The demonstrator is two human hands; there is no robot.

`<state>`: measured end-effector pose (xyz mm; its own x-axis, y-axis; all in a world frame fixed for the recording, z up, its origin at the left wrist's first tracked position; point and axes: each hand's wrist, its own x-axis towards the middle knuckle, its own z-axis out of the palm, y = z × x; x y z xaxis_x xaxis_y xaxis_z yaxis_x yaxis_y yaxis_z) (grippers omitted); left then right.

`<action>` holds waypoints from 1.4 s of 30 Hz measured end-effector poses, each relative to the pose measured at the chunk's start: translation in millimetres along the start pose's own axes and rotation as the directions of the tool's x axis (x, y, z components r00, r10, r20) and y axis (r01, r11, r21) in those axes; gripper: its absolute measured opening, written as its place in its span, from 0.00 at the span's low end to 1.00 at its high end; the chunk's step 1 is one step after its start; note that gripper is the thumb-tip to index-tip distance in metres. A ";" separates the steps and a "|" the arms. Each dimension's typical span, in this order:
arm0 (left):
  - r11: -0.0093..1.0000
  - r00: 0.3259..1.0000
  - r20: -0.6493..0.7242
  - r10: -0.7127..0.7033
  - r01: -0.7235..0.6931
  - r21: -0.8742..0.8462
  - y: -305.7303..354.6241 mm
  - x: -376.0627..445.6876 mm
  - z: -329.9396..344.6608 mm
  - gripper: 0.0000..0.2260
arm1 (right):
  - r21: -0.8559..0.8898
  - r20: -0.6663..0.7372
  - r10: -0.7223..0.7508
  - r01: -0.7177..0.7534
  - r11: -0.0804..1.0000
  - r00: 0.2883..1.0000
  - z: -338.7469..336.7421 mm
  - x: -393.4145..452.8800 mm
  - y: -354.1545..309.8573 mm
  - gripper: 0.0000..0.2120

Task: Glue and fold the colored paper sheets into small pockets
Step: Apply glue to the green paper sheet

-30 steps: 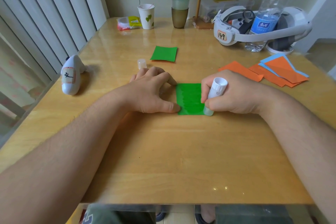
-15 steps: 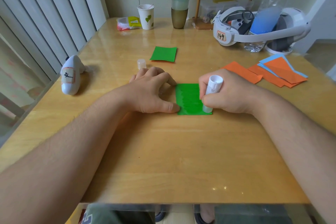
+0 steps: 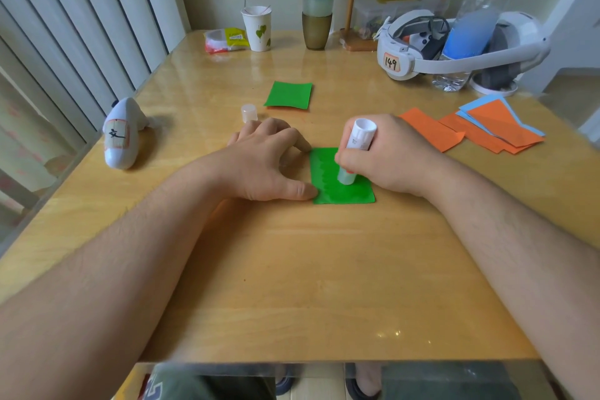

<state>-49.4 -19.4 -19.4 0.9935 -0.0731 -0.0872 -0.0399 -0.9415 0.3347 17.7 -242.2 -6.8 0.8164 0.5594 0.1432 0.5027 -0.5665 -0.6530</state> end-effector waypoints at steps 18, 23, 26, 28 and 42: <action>0.998 0.998 -0.017 -0.055 0.055 0.033 -1.8 1.2 1.0 0.46 | -0.023 0.114 -0.056 0.059 0.998 0.992 16.2 15.6 -23.9 0.09; 0.997 0.998 -0.007 -0.057 0.058 0.053 -2.1 2.3 2.3 0.44 | 0.000 0.122 -0.038 0.038 0.999 0.992 17.5 25.2 -20.2 0.09; 0.996 0.998 0.003 -0.058 0.058 0.061 -2.9 2.5 1.7 0.44 | -0.007 0.091 -0.029 0.029 1.000 0.995 19.5 31.4 -15.3 0.12; 0.996 0.998 0.005 -0.056 0.055 0.065 -3.1 2.7 1.1 0.40 | -0.019 0.073 -0.032 0.034 0.999 0.997 22.2 34.6 -13.2 0.14; 0.999 0.998 0.031 -0.048 0.048 0.001 -6.9 2.3 -2.9 0.40 | -0.042 -0.221 -0.075 0.067 0.997 0.972 18.0 43.6 4.8 0.21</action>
<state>-46.5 -12.1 -19.2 0.9905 -0.0379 -0.1325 0.0078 -0.9443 0.3290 50.5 -209.6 -17.1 0.8189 0.4530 0.3524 0.5681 -0.5523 -0.6101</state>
